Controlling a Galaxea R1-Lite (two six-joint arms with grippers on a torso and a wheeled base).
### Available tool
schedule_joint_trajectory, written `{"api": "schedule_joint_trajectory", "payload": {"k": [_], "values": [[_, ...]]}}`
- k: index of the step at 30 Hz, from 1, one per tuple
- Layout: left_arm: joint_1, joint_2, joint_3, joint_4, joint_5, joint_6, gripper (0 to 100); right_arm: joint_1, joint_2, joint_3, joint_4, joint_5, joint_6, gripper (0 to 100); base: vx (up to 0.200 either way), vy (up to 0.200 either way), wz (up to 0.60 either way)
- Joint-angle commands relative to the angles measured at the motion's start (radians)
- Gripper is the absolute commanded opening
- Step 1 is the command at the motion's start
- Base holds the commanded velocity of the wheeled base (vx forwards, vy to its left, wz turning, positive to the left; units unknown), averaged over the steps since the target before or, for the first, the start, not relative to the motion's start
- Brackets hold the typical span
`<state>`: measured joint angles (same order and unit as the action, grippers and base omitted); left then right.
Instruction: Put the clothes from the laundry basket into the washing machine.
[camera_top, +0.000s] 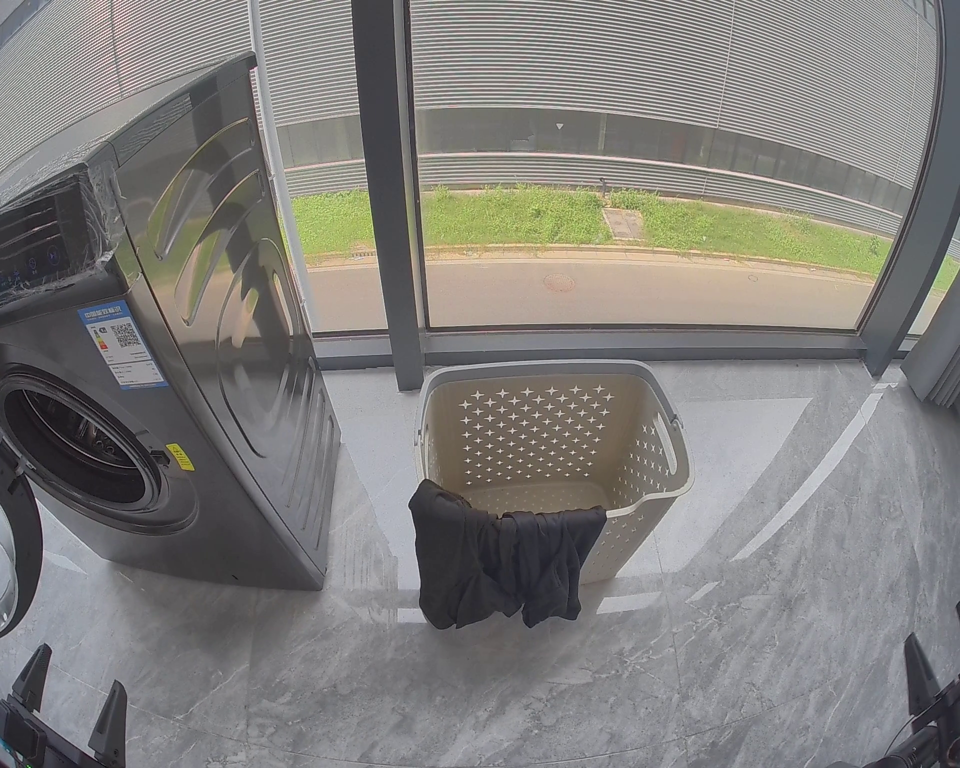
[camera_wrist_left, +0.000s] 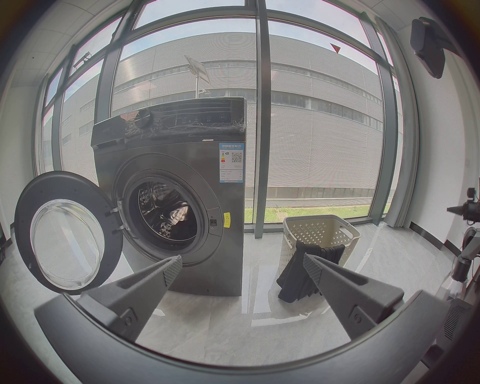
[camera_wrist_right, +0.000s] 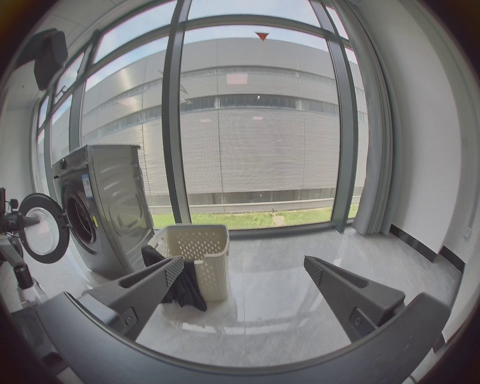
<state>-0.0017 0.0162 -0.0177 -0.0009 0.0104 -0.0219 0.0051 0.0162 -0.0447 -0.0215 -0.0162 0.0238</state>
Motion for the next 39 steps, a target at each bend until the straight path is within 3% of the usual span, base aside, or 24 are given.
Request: {"api": "schedule_joint_trajectory", "payload": {"k": [1, 3, 4, 5, 7, 9, 10, 11, 15, 24, 27, 32, 36, 39], "values": [[0.000, -0.016, 0.018, 0.001, 0.002, 0.007, 100, 0.013, 0.113, -0.264, 0.069, 0.088, 0.002, 100, 0.200, 0.000, 0.00], [0.000, -0.016, 0.018, 0.001, 0.002, 0.011, 100, 0.038, 0.196, -0.290, 0.110, 0.170, 0.004, 100, 0.200, 0.000, 0.00], [0.000, -0.016, 0.018, 0.001, 0.000, 0.011, 100, 0.042, 0.212, -0.291, 0.114, 0.183, 0.004, 100, 0.200, 0.000, 0.00], [0.000, -0.016, 0.018, 0.001, 0.000, 0.013, 100, 0.073, 0.324, -0.296, 0.112, 0.254, 0.008, 100, 0.000, 0.000, 0.00], [0.000, -0.016, 0.018, 0.001, 0.002, 0.013, 100, 0.099, 0.444, -0.294, 0.092, 0.306, 0.008, 100, 0.000, 0.000, 0.00], [0.000, -0.016, 0.018, 0.001, 0.002, 0.013, 100, 0.102, 0.452, -0.293, 0.089, 0.309, 0.007, 100, 0.000, 0.000, 0.00], [0.000, -0.016, 0.018, 0.001, 0.003, 0.011, 100, 0.154, 0.594, -0.285, 0.018, 0.369, 0.001, 100, 0.000, 0.000, 0.00], [0.000, -0.016, 0.018, 0.001, 0.003, 0.011, 100, 0.191, 0.677, -0.279, -0.021, 0.386, -0.002, 100, 0.000, 0.000, 0.00], [0.000, -0.016, 0.018, 0.001, 0.002, 0.011, 100, 0.279, 0.909, -0.274, -0.167, 0.383, 0.013, 100, 0.000, 0.000, 0.00], [0.000, -0.016, 0.018, 0.001, 0.002, 0.011, 100, 0.312, 1.326, -0.262, -0.440, 0.369, 0.018, 100, 0.000, 0.000, 0.00], [0.000, -0.016, 0.018, 0.001, 0.002, 0.013, 100, 0.340, 1.400, -0.264, -0.479, 0.338, 0.024, 100, 0.000, 0.000, 0.00], [0.000, -0.016, 0.018, 0.001, 0.002, 0.011, 100, 0.429, 1.565, -0.270, -0.630, 0.265, 0.108, 100, 0.000, 0.000, 0.00], [-0.001, -0.016, 0.018, 0.001, 0.002, 0.010, 100, 0.490, 1.688, -0.273, -0.756, 0.182, 0.169, 100, 0.000, 0.000, 0.00], [0.000, -0.016, 0.018, 0.001, 0.002, 0.010, 100, 0.515, 1.774, -0.276, -0.830, 0.131, 0.189, 100, 0.000, 0.000, 0.00]]}}
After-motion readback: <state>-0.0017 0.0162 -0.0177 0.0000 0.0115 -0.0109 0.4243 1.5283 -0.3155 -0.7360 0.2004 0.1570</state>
